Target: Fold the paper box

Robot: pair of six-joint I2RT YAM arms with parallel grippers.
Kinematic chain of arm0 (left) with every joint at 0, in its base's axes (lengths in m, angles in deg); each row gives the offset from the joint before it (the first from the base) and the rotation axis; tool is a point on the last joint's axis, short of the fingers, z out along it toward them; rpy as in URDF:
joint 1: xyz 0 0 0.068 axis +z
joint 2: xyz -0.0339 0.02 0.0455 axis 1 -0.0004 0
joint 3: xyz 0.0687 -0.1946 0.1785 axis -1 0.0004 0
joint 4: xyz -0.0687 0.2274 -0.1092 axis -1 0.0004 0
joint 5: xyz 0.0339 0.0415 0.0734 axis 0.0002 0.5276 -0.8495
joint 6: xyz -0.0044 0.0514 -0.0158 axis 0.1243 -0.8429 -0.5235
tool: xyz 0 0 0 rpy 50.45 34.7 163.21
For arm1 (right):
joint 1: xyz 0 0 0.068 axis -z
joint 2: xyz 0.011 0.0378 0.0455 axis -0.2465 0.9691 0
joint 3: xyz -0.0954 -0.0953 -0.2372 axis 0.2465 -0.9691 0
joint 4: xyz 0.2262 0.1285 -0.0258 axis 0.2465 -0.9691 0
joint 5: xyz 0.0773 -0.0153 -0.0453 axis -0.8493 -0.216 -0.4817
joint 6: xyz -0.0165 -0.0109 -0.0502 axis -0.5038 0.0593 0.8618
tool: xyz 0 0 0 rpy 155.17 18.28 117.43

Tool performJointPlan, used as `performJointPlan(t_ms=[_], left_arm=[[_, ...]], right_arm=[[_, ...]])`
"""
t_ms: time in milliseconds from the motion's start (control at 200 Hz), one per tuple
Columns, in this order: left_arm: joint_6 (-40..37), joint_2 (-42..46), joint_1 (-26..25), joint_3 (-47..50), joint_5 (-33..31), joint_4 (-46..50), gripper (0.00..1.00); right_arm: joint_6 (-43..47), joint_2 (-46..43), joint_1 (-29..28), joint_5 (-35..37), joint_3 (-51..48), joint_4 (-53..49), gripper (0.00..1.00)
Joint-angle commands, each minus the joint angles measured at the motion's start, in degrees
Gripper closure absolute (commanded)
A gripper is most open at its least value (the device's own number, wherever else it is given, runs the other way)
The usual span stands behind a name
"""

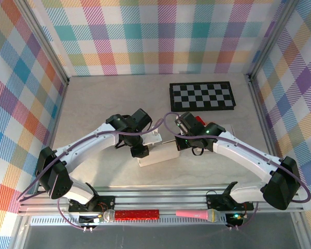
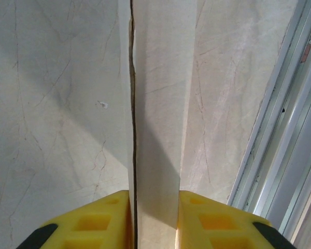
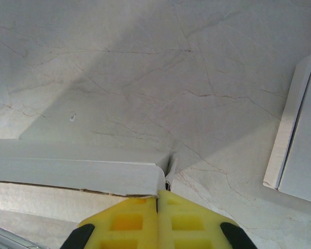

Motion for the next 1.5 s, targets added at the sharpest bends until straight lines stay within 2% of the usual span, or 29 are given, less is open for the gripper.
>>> performJointPlan(t_ms=[0, 125, 360, 470, 750, 850, 965, 1050, 1305, 1495], left_arm=[[1.2, -1.7, -0.8, 0.6, -3.4, -1.9, 0.74], [2.4, -2.0, -0.8, 0.1, -6.5, -4.1, 0.73], [5.0, -2.4, -0.4, -0.7, -9.0, -5.5, 0.59], [7.1, 0.2, -0.3, 0.6, -9.2, -6.3, 0.49], [17.1, 7.5, 1.5, 1.4, -9.6, -5.6, 0.38], [21.5, 9.7, 4.8, 1.3, -7.7, -3.9, 0.38], [25.5, 10.1, 9.9, 0.5, -2.1, 0.2, 0.43], [27.1, 9.5, 11.9, -0.1, -0.6, 3.0, 0.47], [25.5, 5.8, 12.3, -0.9, 1.4, 2.4, 0.5], [25.1, 3.0, 12.3, -1.5, 2.1, 2.7, 0.6]], right_arm=[[-0.9, 0.9, -0.5, -0.7, -0.3, -2.5, 1.0], [-1.5, 0.7, -0.5, -0.8, -0.2, -2.1, 1.0], [-2.8, 1.7, -0.6, -0.5, -0.5, -1.5, 1.0], [-2.9, 1.3, -0.5, 0.0, -0.7, -1.6, 1.0], [-3.0, 1.3, -0.5, -0.5, -0.6, -1.5, 1.0], [-2.9, 1.3, -0.5, -0.5, -0.6, -1.5, 1.0], [-2.8, 1.1, -0.5, -0.5, -0.8, -1.5, 1.0], [-2.7, 1.1, -0.5, -0.6, -0.8, -1.5, 1.0], [-2.7, 0.9, -0.5, -0.7, -1.0, -1.5, 1.0], [-2.7, 0.7, -0.5, -0.5, -0.9, -1.7, 1.0]])
